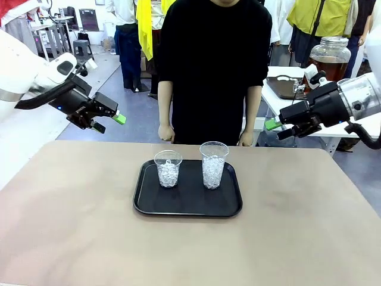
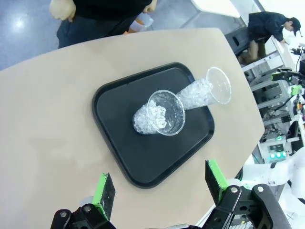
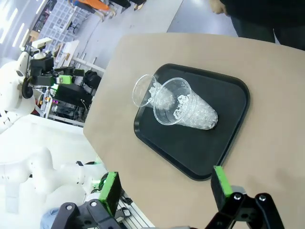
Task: Pour the drink into the iced cup.
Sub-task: Pick up the iced cup indicated by the human and present it to them.
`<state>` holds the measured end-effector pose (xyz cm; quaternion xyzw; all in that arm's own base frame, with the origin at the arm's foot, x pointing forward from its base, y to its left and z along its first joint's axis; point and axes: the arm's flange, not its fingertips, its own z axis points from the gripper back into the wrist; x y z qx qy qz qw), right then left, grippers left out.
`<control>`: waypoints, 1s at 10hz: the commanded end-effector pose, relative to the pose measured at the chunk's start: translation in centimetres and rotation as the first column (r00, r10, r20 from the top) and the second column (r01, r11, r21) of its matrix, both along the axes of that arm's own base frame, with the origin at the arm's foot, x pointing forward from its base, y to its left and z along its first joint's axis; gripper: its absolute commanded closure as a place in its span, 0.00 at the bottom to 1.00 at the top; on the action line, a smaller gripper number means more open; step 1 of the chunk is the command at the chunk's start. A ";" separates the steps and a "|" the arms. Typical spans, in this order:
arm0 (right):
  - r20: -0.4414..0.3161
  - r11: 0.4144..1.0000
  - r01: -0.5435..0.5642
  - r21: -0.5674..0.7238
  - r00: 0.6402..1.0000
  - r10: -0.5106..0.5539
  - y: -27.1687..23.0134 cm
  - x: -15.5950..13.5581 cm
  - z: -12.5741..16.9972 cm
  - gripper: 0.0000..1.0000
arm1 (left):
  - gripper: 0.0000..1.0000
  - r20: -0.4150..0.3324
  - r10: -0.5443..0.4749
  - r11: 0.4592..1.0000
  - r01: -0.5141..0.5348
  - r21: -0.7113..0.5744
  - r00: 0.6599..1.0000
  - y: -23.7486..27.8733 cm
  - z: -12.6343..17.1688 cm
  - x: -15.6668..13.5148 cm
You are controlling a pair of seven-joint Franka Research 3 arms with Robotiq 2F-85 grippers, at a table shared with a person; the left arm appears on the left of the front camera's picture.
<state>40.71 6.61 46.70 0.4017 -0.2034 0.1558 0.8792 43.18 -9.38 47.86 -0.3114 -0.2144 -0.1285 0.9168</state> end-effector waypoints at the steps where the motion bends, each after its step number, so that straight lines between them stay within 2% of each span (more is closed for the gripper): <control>1: 0.002 1.000 -0.005 -0.003 1.000 0.005 0.1 0.1 -0.1 0.00 | 0.00 0.002 -0.002 1.000 0.002 0.002 1.000 0.0 0.0 0.0; 2: -0.067 0.998 0.035 0.043 0.997 -0.032 0.0 1.3 -0.2 0.00 | 0.00 -0.032 0.019 0.997 -0.021 -0.073 0.999 1.3 0.1 0.7; 4: -0.233 0.968 0.082 0.237 0.972 -0.025 -2.2 3.4 -0.2 0.00 | 0.00 -0.099 0.036 0.970 -0.059 -0.236 0.994 4.4 0.1 2.2; 7: -0.360 0.914 0.103 0.392 0.932 0.049 -4.9 5.2 -1.5 0.00 | 0.00 -0.166 -0.017 0.915 -0.052 -0.401 0.986 7.3 -1.1 3.5; 10: -0.459 0.864 0.171 0.474 0.885 0.076 -6.6 7.3 -4.0 0.00 | 0.00 -0.238 -0.055 0.844 -0.082 -0.530 0.970 9.2 -3.6 5.6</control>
